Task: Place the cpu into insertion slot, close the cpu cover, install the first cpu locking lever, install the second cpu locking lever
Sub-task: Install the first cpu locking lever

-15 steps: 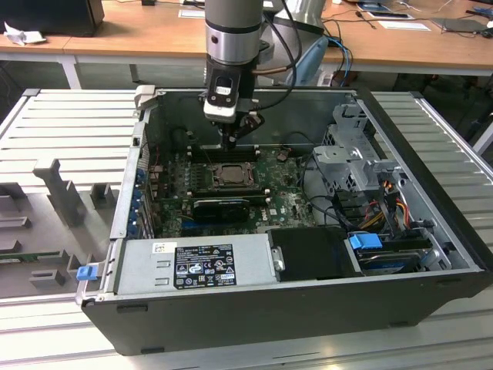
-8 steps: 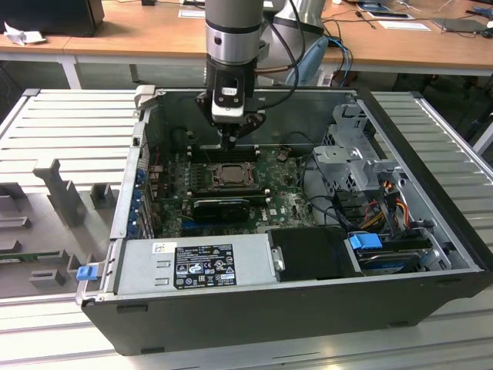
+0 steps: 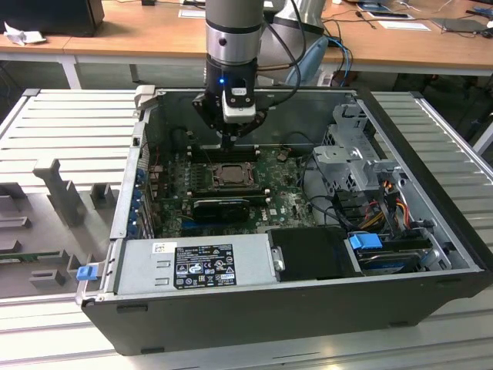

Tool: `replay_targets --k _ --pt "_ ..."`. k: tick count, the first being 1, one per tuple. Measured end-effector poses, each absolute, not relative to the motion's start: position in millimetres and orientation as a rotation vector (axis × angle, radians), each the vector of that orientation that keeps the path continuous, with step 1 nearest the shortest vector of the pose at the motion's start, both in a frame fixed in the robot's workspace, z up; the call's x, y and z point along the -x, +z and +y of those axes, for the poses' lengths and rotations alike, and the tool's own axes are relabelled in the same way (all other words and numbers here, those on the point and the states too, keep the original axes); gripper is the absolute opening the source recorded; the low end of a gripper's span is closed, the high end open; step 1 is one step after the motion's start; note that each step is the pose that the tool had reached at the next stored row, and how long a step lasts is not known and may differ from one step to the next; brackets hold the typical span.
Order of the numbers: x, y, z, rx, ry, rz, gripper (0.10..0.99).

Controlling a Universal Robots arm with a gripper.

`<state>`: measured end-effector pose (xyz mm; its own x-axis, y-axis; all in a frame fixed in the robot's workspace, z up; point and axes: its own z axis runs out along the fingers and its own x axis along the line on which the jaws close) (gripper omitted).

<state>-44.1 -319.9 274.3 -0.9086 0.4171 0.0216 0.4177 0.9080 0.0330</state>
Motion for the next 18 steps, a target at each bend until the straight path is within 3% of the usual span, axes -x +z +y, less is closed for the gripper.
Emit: replay_targets --k 18 --pt "44.1 274.2 -319.9 0.071 -0.052 -3.12 0.106"
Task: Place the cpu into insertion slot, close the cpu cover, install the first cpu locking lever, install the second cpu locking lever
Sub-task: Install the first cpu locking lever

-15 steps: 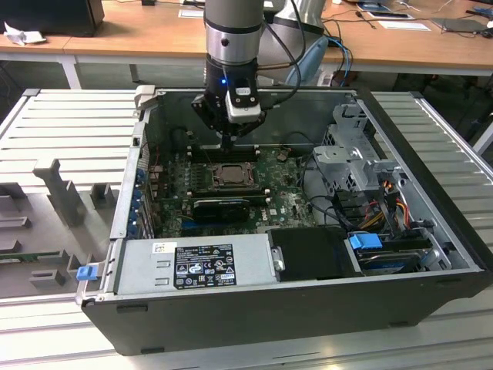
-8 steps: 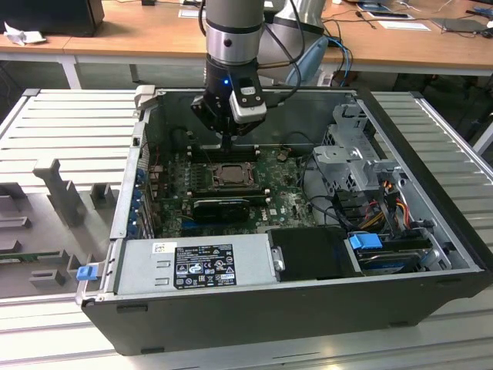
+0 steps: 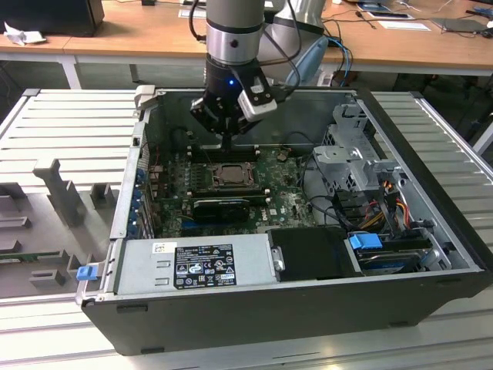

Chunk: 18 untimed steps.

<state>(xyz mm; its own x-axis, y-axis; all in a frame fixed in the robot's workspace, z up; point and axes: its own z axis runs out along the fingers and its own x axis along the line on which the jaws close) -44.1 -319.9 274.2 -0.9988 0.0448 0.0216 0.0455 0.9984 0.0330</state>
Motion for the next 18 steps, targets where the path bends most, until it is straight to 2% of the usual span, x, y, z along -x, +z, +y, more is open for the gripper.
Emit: replay_targets --k 18 --pt "63 272 -321 0.007 -0.061 -3.138 0.106"
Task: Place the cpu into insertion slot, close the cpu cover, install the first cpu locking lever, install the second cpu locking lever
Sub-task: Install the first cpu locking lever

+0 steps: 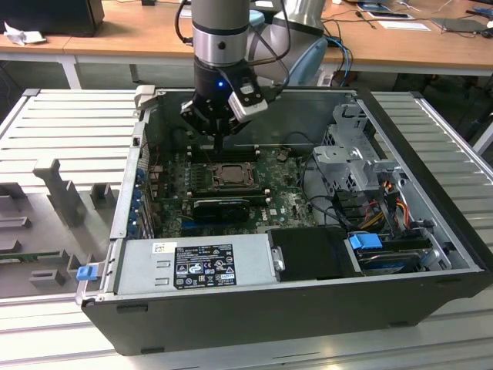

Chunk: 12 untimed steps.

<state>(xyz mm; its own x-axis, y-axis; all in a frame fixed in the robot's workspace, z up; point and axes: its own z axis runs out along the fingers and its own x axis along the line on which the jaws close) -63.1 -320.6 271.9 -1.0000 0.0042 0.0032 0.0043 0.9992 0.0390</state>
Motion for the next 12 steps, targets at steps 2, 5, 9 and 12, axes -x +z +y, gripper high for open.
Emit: replay_targets --k 2,5,9,12 --pt "65.0 271.7 -320.5 0.003 -0.065 -3.138 0.106" --pt "67.5 271.6 -320.5 0.001 -0.066 -3.138 0.106" --pt "69.0 271.4 -320.5 -0.004 -0.066 -3.139 0.106" --pt "70.1 271.0 -320.5 -0.008 -0.066 -3.14 0.106"
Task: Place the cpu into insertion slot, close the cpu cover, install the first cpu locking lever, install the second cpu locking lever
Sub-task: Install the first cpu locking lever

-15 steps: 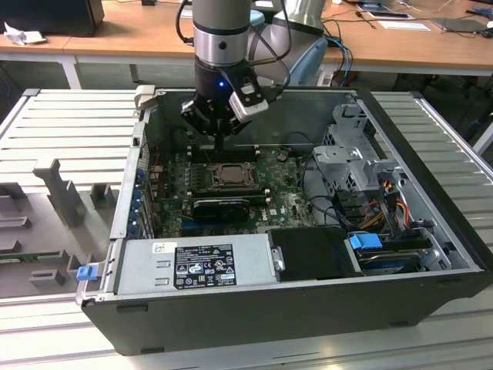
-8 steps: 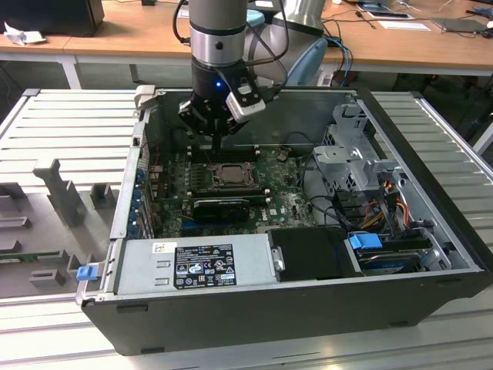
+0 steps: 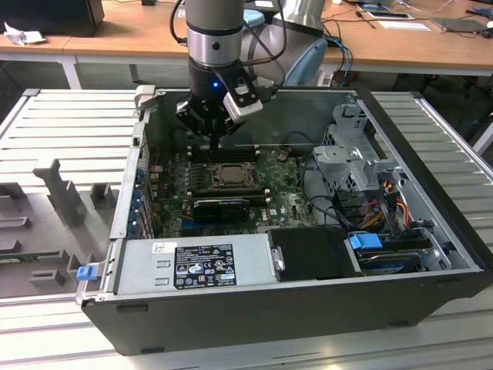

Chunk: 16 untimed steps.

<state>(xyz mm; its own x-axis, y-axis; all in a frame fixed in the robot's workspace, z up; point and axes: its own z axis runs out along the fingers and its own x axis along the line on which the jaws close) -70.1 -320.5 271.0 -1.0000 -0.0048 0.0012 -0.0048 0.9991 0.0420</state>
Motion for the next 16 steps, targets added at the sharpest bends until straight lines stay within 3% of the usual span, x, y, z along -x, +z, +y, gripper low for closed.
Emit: replay_targets --k 16 --pt "110 259 -315 -0.009 -0.072 -3.146 0.106"
